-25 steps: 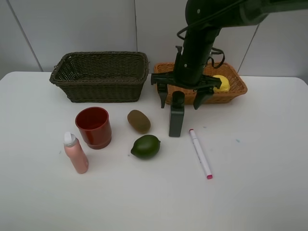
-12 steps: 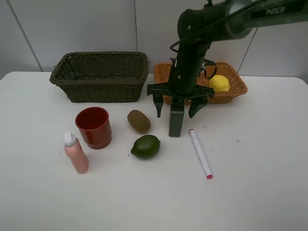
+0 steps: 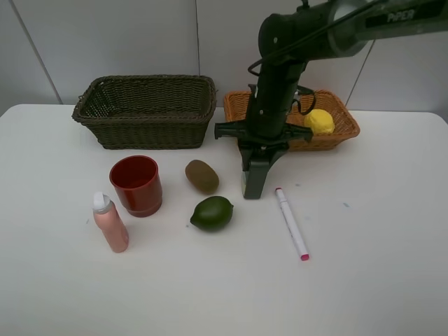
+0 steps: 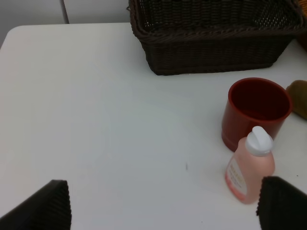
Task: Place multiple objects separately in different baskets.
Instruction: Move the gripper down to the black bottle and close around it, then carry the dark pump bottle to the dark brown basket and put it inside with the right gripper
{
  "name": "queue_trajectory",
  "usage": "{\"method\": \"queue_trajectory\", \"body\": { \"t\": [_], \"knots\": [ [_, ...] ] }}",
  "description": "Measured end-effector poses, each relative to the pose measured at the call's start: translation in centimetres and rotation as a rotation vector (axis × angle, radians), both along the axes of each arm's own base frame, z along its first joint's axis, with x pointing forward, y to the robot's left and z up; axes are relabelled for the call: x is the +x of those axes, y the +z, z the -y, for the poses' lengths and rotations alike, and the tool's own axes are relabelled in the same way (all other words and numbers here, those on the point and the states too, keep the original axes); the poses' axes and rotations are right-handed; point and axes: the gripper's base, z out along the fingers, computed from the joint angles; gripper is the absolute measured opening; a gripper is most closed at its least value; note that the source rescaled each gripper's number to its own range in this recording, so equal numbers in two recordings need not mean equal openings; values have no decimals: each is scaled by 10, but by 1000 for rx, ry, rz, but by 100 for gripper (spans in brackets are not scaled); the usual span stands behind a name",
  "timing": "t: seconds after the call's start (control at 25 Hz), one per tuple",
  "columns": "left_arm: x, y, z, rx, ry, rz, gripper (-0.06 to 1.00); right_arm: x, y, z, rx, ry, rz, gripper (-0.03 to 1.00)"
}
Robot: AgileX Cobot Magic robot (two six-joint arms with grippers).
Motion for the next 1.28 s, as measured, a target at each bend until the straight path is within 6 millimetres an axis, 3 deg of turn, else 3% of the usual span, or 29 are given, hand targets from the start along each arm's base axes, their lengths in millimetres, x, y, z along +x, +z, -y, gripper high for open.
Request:
{"method": "queue_trajectory", "body": {
  "t": [0.64, 0.76, 1.12, 1.28],
  "knots": [
    [0, 0, 0, 0, 0, 0, 100, -1, 6, 2, -23, 9, -6, 30],
    [0, 0, 0, 0, 0, 0, 100, -2, 25, 3, -36, 11, -12, 30],
    [0, 0, 0, 0, 0, 0, 100, 12, 129, -1, 85, 14, 278, 30],
    [0, 0, 0, 0, 0, 0, 100, 14, 160, -8, 139, 22, 372, 30]
  ]
}}
